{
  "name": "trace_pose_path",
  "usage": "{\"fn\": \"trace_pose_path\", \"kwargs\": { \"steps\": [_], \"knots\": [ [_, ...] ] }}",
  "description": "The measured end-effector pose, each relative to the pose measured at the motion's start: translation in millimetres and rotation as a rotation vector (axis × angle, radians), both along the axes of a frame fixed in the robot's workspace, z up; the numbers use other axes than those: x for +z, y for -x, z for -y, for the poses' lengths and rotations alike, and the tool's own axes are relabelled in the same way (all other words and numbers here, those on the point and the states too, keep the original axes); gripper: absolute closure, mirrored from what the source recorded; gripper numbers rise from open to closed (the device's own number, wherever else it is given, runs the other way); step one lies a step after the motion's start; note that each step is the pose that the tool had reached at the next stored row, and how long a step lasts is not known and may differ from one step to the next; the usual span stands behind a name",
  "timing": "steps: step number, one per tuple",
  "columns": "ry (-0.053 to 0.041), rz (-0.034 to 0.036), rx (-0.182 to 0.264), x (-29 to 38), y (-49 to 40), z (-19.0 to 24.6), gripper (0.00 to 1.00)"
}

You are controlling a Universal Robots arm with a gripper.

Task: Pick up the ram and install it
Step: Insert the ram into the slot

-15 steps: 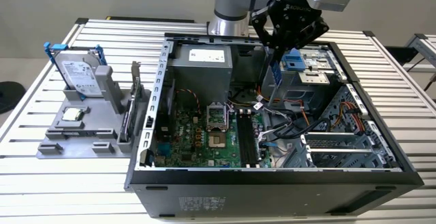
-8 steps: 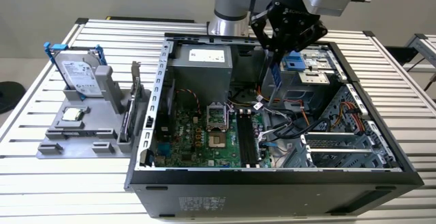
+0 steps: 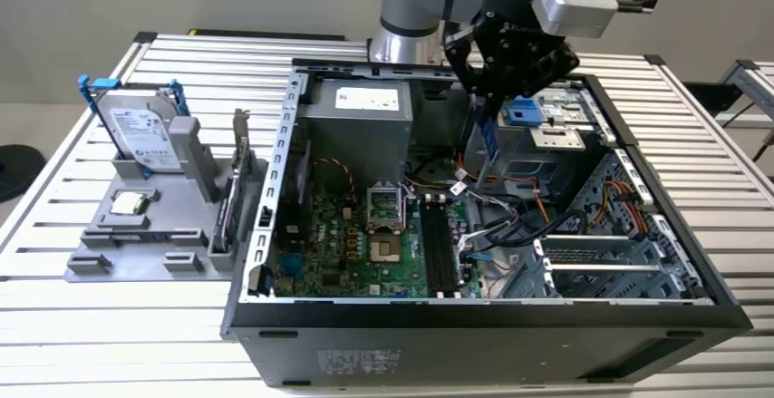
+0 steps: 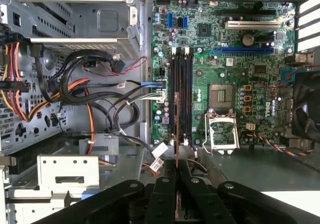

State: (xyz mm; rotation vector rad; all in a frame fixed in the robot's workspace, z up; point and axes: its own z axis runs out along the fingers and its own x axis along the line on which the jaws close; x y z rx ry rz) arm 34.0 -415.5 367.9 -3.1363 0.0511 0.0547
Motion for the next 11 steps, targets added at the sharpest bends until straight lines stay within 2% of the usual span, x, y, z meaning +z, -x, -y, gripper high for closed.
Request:
{"fn": "trace_pose_path", "kwargs": {
  "steps": [11],
  "knots": [
    [0.0,0.0062,-0.006,-8.4,0.0,0.1,1.0]
  ]
}}
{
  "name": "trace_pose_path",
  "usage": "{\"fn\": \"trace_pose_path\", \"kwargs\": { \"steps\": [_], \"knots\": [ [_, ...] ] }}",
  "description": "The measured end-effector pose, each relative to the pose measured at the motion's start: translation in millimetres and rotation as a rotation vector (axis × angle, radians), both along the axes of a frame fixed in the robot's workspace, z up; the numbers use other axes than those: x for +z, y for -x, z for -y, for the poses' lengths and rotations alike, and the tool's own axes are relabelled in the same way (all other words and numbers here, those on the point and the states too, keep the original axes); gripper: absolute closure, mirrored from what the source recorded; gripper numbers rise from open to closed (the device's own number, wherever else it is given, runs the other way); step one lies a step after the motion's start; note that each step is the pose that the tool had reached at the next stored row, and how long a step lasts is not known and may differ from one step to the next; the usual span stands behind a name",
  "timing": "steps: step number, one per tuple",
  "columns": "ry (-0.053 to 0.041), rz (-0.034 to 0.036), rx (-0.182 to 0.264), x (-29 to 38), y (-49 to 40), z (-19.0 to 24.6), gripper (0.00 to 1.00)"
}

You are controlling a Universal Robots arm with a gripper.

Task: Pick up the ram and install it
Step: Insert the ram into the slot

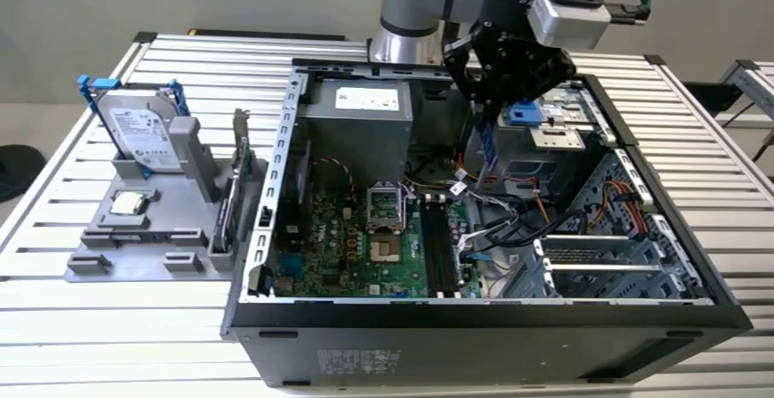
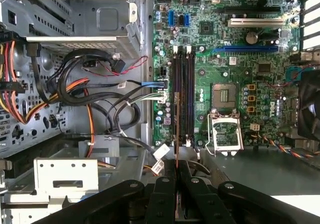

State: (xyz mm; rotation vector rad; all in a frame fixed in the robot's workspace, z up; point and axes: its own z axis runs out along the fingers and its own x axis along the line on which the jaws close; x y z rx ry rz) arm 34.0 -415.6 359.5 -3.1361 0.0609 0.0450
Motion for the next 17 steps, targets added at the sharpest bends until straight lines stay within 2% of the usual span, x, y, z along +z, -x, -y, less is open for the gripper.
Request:
{"fn": "trace_pose_path", "kwargs": {
  "steps": [17],
  "knots": [
    [0.0001,0.0015,-0.01,-12.5,0.0,0.0,1.0]
  ]
}}
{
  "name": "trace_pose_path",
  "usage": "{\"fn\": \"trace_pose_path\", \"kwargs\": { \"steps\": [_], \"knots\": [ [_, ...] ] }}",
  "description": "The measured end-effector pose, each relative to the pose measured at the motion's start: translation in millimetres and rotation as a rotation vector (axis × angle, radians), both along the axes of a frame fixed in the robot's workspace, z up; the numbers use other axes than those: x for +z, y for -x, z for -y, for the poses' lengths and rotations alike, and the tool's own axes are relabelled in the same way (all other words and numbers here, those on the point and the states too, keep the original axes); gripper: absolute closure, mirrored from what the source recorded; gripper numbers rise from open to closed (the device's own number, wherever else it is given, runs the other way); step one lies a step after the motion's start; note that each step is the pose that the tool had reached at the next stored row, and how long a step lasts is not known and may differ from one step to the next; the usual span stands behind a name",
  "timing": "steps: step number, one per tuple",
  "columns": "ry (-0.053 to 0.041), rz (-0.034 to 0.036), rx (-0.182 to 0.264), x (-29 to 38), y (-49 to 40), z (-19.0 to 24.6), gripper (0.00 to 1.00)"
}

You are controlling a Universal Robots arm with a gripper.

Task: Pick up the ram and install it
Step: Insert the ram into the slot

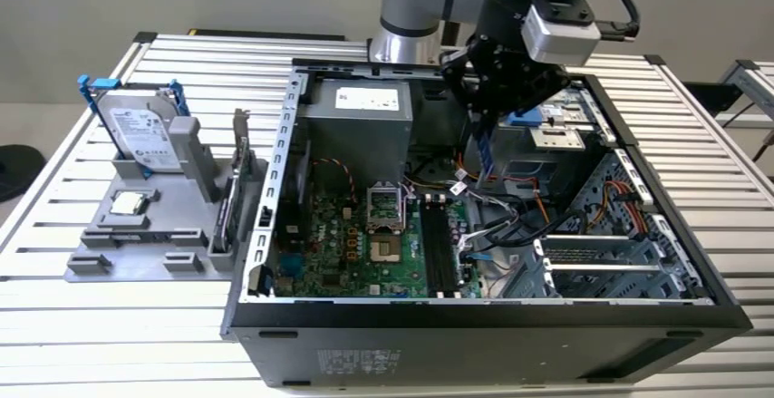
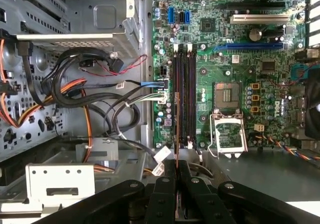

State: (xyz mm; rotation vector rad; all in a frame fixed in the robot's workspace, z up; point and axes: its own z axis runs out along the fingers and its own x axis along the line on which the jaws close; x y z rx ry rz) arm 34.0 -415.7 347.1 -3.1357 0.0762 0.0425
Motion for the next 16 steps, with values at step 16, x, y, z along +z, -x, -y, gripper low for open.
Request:
{"fn": "trace_pose_path", "kwargs": {
  "steps": [16],
  "knots": [
    [0.0,0.0,-0.005,-9.0,0.0,0.0,1.0]
  ]
}}
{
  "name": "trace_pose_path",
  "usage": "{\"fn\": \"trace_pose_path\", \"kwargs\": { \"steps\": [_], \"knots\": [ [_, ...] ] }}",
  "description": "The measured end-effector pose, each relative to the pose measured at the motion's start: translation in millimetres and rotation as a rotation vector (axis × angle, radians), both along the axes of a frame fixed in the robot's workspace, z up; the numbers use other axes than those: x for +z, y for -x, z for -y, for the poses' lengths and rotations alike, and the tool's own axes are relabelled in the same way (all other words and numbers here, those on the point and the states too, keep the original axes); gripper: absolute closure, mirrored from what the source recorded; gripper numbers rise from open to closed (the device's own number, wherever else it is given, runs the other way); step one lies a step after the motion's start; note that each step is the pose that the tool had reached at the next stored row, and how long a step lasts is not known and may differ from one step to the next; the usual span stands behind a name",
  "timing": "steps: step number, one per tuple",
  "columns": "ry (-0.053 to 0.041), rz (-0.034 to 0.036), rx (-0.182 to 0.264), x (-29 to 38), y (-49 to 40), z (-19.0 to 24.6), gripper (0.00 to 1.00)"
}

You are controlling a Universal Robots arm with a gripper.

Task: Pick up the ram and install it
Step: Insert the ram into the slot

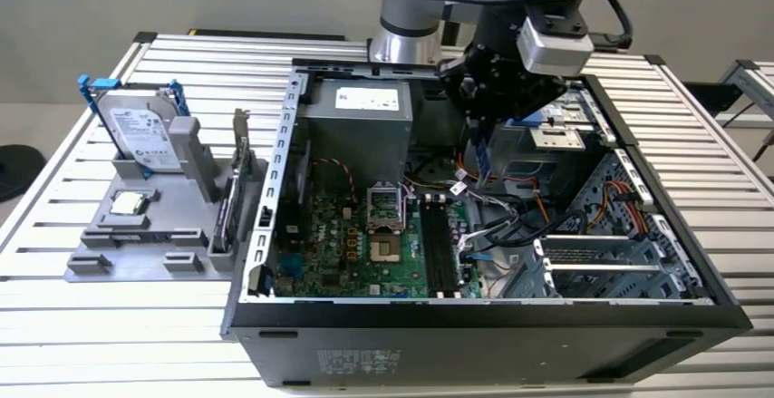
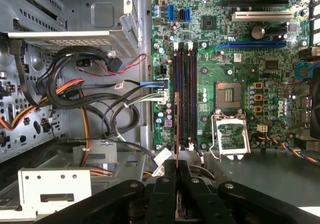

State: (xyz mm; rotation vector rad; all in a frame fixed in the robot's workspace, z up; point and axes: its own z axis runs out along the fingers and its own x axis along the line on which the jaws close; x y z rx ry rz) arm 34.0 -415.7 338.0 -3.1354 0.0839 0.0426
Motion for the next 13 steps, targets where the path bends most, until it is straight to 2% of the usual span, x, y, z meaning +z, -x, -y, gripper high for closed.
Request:
{"fn": "trace_pose_path", "kwargs": {
  "steps": [13],
  "knots": [
    [-0.0001,0.0,-0.002,-8.5,0.0,0.0,1.0]
  ]
}}
